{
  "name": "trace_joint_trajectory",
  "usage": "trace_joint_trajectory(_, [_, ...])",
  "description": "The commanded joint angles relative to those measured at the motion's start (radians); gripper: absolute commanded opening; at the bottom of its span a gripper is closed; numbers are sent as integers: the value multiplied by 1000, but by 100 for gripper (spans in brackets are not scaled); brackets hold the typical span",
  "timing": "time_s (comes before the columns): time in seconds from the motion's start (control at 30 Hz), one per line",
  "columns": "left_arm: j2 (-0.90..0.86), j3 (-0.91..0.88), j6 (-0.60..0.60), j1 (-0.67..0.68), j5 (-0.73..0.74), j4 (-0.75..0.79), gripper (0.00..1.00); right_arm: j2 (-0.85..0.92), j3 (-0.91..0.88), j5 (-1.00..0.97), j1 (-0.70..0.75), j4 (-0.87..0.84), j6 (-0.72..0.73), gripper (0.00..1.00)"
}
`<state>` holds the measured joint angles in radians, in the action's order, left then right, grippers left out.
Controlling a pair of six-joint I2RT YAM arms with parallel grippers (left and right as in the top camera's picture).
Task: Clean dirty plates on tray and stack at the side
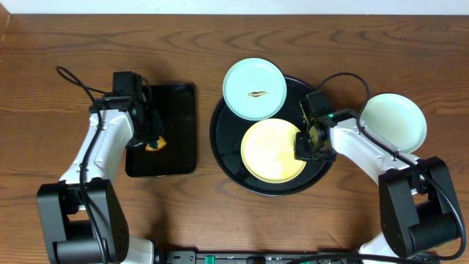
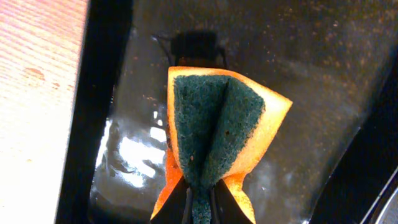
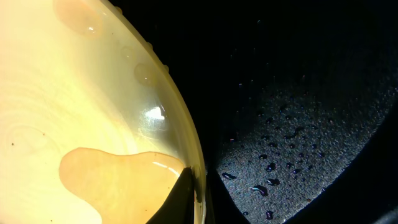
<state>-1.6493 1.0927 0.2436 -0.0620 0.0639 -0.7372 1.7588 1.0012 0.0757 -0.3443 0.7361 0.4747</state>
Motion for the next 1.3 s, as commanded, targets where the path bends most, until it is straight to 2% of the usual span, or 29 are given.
trace_joint_trajectory(0.0, [1, 11, 17, 10, -32, -2, 8, 13, -21, -26, -4, 8, 0, 3])
trace_joint_trajectory(0.4, [1, 11, 17, 9, -31, -16, 8, 13, -23, -26, -5, 8, 0, 12])
trace_joint_trajectory(0.47, [1, 11, 17, 9, -31, -18, 9, 13, -31, -27, -5, 3, 0, 11])
trace_joint_trajectory(0.57, [1, 11, 17, 9, -31, -18, 8, 13, -56, -27, -5, -24, 0, 1])
trace_joint_trajectory(0.63, [1, 11, 18, 10, -41, -18, 8, 13, -70, -26, -4, -43, 13, 1])
trace_joint_trajectory(0.73, [1, 11, 80, 20, -164, -30, 8, 13, -70, -26, -1, -51, 18, 1])
trace_joint_trajectory(0.87, [1, 11, 92, 51, -264, -32, 8, 13, -70, -26, 5, -50, 18, 1])
trace_joint_trajectory(1.1, [1, 11, 92, 84, -276, -33, 8, -3, -55, -41, 6, -36, -13, 1])
trace_joint_trajectory(1.27, [1, 11, 92, 85, -282, -38, 8, -78, -45, -96, 6, -21, -33, 1])
